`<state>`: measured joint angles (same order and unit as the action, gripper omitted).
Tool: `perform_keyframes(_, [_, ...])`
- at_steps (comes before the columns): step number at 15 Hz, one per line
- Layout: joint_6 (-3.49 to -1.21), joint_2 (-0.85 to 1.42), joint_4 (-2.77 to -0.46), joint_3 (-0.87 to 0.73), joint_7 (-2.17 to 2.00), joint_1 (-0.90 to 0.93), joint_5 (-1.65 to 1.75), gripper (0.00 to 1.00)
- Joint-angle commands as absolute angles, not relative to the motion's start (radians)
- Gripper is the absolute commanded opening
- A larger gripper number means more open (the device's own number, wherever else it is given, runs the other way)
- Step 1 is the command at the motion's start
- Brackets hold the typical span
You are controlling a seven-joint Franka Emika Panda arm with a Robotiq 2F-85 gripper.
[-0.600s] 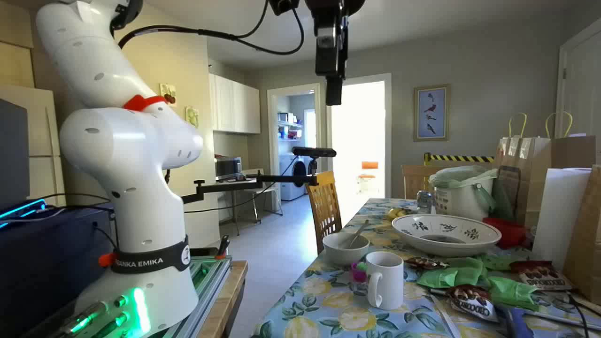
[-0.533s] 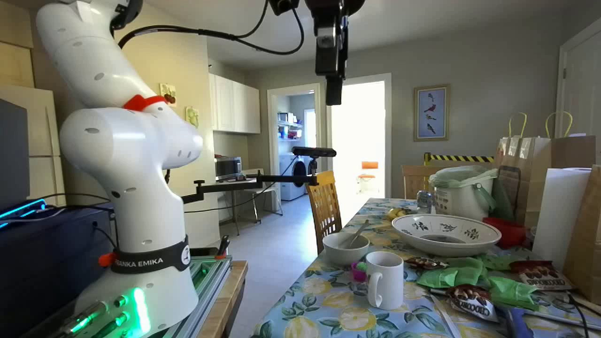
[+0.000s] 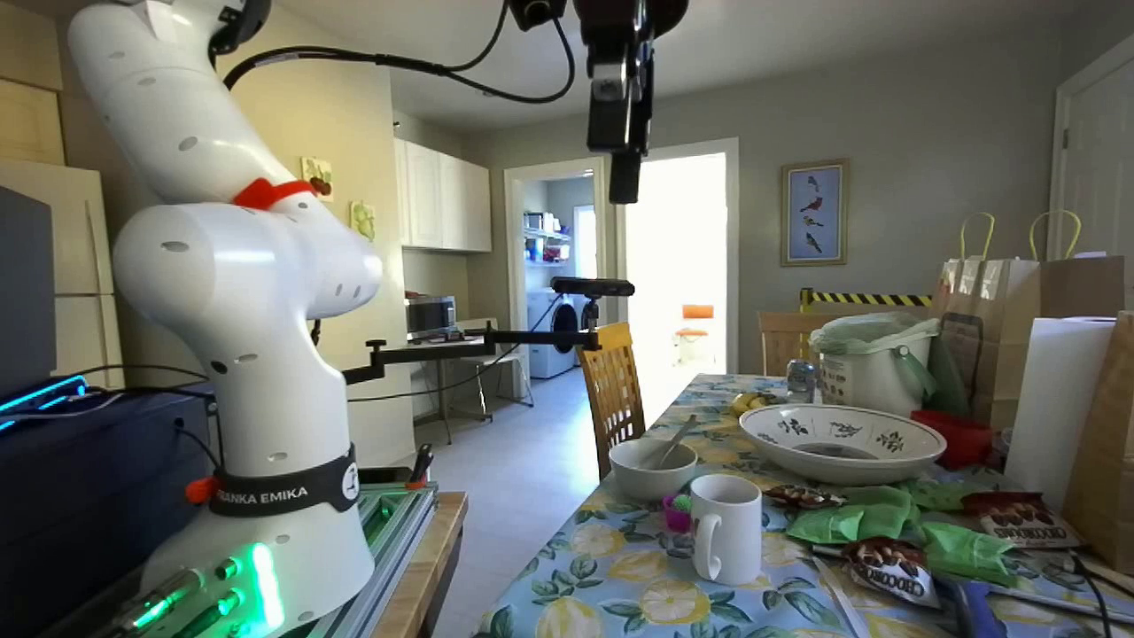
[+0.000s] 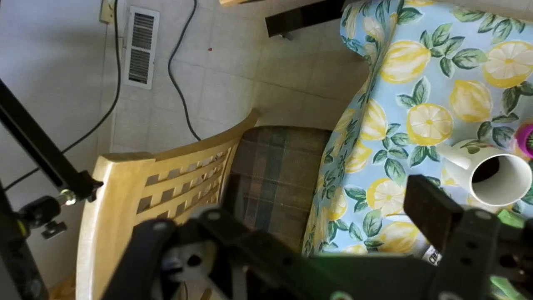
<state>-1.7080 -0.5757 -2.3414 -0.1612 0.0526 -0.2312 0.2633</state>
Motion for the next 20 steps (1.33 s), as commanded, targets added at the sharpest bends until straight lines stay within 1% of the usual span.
perform_keyframes(1, [-1.619,-0.415,-2.233,-0.175,0.017,-0.201,0.181,1.00])
perform_keyframes(7, [-1.549,-0.129,-2.109,-0.185,-0.030,-0.192,0.048,1.00])
perform_keyframes(12, [-1.490,0.049,-2.029,-0.203,-0.032,-0.214,-0.103,1.00])
perform_keyframes(14, [-1.477,0.095,-2.004,-0.215,-0.024,-0.229,-0.201,1.00])
perform_keyframes(15, [-1.492,0.104,-2.000,-0.218,-0.053,-0.231,-0.195,1.00])
perform_keyframes(16, [-1.520,0.059,-2.055,-0.208,-0.037,-0.217,-0.151,1.00])
perform_keyframes(20, [-1.516,0.092,-2.028,-0.218,-0.042,-0.225,-0.169,1.00])
